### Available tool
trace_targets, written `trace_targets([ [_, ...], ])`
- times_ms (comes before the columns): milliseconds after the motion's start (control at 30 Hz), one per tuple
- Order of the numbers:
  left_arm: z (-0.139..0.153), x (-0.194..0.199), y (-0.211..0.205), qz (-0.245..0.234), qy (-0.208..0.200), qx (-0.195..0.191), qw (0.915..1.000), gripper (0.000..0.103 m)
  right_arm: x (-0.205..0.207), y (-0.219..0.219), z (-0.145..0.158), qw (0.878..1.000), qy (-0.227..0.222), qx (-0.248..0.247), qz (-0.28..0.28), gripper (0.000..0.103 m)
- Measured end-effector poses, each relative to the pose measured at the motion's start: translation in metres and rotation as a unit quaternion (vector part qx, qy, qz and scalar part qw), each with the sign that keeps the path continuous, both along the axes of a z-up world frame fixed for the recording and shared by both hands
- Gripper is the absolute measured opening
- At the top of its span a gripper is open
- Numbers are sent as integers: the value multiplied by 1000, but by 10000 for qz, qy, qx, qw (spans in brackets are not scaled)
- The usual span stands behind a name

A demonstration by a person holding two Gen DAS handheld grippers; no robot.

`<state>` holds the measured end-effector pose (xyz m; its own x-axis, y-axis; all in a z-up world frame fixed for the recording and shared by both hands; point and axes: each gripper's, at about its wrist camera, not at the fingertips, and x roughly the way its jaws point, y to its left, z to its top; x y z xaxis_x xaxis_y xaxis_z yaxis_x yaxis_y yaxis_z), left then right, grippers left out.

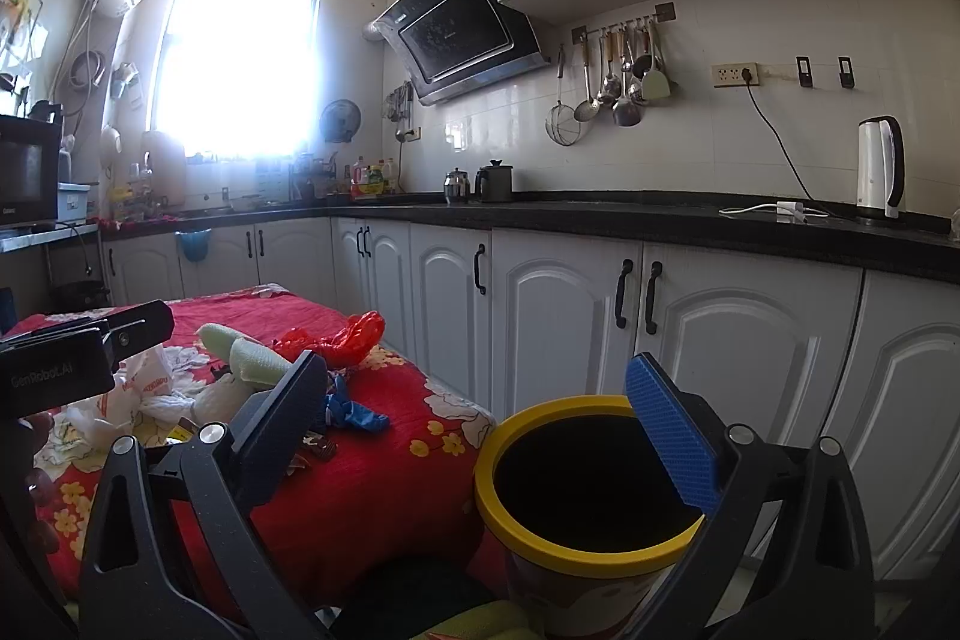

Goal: Collect trash

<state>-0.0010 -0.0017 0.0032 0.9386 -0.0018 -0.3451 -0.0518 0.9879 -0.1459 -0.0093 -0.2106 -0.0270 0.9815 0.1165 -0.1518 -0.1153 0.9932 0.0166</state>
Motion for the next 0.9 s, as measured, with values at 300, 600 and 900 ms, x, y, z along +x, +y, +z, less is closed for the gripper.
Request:
trace_targets([
  [300, 3, -1, 0, 12, -3, -15, 10000, 92, 0, 1, -1, 10000, 7, 0, 5, 97],
  [600, 3, 1, -1, 2, 10, -14, 10000, 92, 1, 0, 0, 10000, 18, 5, 7, 97],
  [900, 0, -1, -1, 1, -7, -9, 10000, 92, -1, 1, -1, 10000, 24, 4, 10, 97],
])
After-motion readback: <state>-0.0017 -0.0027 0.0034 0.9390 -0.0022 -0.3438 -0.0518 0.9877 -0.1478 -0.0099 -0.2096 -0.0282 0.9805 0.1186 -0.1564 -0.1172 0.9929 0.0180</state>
